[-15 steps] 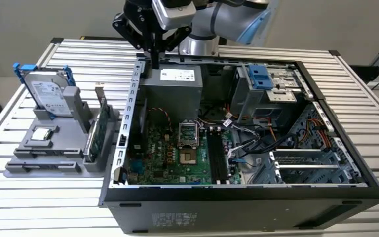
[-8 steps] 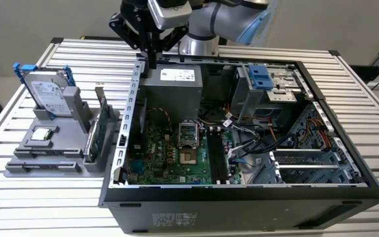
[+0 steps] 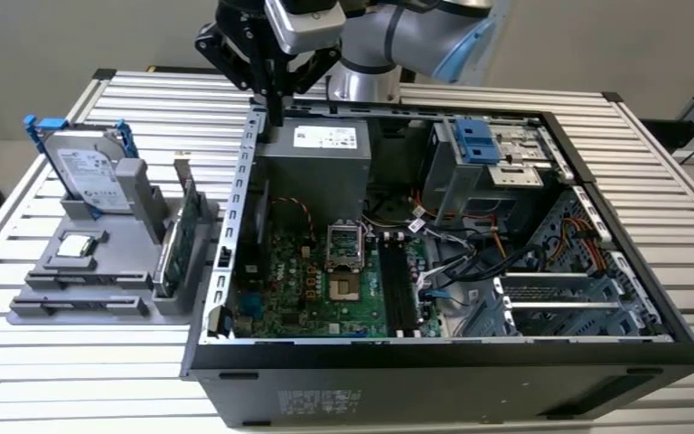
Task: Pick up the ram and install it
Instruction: 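Reach for the ram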
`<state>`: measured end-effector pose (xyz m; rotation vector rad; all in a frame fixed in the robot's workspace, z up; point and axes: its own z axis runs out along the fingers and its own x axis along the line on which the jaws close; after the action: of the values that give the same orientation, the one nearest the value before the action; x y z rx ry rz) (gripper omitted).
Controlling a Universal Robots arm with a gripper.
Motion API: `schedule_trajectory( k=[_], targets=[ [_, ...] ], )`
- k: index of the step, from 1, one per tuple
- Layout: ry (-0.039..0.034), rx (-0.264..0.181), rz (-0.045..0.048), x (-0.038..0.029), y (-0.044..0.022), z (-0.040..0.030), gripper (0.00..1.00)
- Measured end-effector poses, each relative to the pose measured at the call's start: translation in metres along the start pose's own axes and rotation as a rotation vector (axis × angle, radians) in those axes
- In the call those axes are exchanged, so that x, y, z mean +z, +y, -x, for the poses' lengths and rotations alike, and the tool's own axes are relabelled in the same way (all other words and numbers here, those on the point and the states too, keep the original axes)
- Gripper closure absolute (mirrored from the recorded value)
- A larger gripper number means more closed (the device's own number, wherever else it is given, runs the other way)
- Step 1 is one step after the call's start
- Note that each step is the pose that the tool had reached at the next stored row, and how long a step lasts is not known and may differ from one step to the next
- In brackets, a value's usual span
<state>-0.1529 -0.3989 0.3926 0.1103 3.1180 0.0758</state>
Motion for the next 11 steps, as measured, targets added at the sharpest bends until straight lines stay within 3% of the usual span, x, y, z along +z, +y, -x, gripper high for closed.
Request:
schedule_trajectory(
  k=[5,11],
  targets=[
    [0.0000,0.000,-0.0001,-0.0001,-0.0002,-0.0013,1.00],
    [0.0000,0.000,0.0000,-0.0003,-0.0009,-0.0103,1.00]
  ],
)
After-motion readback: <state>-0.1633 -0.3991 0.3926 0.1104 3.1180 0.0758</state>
